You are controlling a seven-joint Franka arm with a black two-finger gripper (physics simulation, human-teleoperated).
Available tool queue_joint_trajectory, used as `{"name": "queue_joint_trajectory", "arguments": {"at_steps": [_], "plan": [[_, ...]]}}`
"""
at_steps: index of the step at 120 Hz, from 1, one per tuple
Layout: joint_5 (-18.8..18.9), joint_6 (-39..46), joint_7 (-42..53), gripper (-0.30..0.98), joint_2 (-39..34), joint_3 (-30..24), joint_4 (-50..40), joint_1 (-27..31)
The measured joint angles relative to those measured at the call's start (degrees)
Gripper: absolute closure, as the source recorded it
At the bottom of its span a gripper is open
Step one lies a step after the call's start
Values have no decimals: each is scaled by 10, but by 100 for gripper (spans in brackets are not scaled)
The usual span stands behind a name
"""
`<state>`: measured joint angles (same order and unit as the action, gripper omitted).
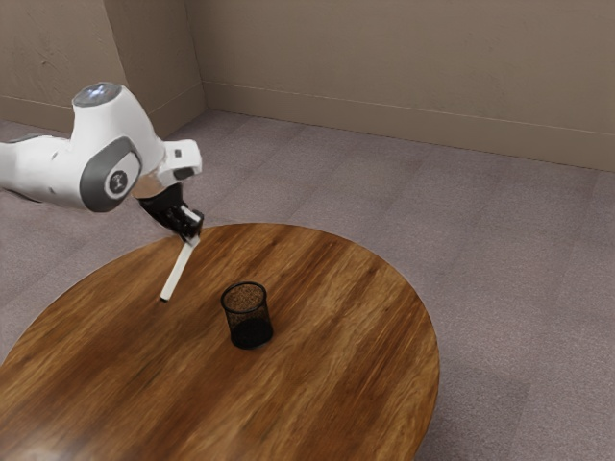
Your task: Put the marker into the pen holder.
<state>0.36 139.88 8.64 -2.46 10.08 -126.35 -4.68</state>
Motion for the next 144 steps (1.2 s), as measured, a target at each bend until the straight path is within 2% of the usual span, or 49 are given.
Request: {"name": "queue_joint_trajectory", "arguments": {"at_steps": [9,19,43,106,116,144], "plan": [[1,18,-3,79,-56,-43,-10,0],[-5,37,-6,79,-83,-84,-13,-8],[-27,75,-13,79,-76,-128,-32,-9],[-33,86,-19,79,25,-122,21,12],[-32,83,-20,78,38,-99,29,-4],[-43,75,-8,31,41,-104,33,2]]}}
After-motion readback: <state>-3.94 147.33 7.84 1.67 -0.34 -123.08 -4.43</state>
